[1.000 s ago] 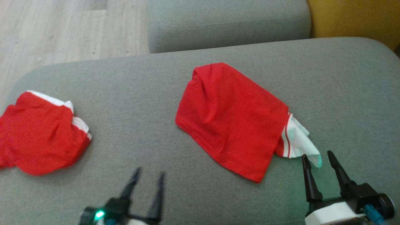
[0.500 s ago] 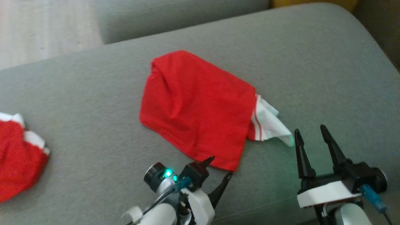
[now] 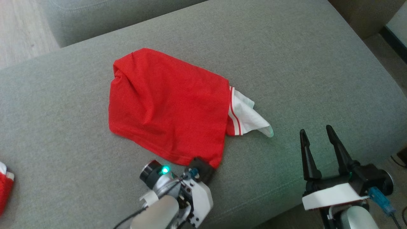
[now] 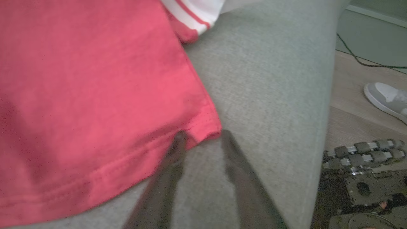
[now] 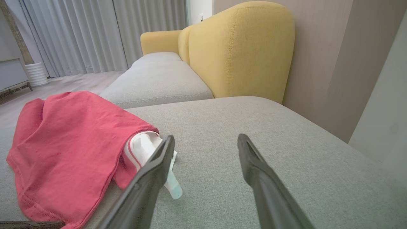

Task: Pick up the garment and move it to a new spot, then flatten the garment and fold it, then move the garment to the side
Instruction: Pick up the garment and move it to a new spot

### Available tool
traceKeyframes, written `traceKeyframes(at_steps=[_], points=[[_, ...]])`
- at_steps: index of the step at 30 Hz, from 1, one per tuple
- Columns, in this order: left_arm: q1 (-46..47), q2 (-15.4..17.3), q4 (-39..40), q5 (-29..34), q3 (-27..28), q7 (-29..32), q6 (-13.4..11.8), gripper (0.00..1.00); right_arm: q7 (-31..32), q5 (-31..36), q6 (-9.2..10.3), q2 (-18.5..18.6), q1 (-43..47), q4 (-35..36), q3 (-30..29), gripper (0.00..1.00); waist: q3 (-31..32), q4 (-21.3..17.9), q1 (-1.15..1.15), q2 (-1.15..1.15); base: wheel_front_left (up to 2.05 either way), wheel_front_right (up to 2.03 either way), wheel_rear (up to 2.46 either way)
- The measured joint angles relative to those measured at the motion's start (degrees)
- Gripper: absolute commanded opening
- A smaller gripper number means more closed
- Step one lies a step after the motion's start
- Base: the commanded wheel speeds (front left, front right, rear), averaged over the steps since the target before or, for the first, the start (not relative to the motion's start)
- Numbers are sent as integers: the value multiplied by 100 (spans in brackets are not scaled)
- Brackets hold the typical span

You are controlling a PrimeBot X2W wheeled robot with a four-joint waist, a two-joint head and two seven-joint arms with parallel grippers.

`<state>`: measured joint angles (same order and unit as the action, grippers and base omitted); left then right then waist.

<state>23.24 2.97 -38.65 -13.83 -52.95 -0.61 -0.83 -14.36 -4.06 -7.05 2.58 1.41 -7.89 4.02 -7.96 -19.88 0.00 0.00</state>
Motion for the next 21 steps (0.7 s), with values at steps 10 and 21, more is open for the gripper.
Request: traceKeyframes(at_steps=[10, 21], points=[[201, -1, 352, -1012, 125, -353, -196, 0, 0, 1, 0, 0, 13, -7, -62, 100, 187, 164, 0, 0, 0, 0, 0], [1444, 827, 2610, -1876, 1263, 732, -119, 0, 0, 2, 0, 0, 87, -10, -98, 100, 526, 411, 0, 0, 0, 0, 0]])
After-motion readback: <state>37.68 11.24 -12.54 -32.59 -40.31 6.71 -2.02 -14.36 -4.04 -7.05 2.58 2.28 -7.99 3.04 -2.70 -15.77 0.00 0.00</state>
